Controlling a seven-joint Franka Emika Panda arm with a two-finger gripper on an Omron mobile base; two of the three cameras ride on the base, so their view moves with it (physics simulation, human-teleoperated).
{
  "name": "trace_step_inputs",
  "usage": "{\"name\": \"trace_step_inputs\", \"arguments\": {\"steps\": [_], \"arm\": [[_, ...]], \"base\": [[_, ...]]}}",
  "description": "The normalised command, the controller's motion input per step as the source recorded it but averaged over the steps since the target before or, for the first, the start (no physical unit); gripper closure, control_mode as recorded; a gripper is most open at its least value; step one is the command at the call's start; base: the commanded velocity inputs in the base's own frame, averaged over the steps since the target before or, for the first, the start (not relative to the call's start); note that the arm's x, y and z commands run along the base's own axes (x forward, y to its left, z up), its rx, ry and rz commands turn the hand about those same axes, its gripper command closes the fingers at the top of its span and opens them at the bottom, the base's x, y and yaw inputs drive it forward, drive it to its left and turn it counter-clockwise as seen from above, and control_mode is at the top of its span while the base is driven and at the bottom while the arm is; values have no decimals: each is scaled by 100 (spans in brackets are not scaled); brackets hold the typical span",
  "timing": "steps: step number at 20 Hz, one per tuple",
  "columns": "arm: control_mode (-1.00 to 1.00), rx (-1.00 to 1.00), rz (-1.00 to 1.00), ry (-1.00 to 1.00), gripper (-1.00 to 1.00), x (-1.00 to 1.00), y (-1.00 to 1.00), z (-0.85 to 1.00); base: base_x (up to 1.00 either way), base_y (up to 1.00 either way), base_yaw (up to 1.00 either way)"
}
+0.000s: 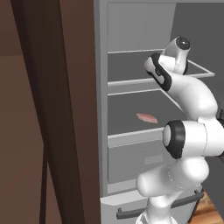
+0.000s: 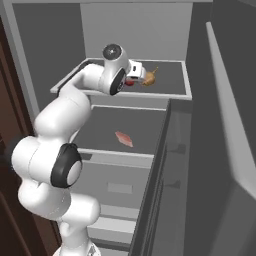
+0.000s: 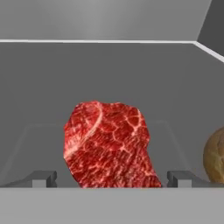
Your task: Place one onion and one steak in each tupperware on the nearby counter, to pack two identical lunches.
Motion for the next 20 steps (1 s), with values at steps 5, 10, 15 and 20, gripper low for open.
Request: {"name": "trace_step_inputs", "arguments": {"steps": [5,10,15,20], "arm": [[-100,0,1,1,-100,30,0,-16],[-100,0,0,4,-100,11,0,-29],[-100,0,0,16,-100,-13,0,-67],[-100,0,0,7,100,-5,0,-46]], "base": [[0,0,0],[0,0,0],[0,0,0],[0,0,0]]}}
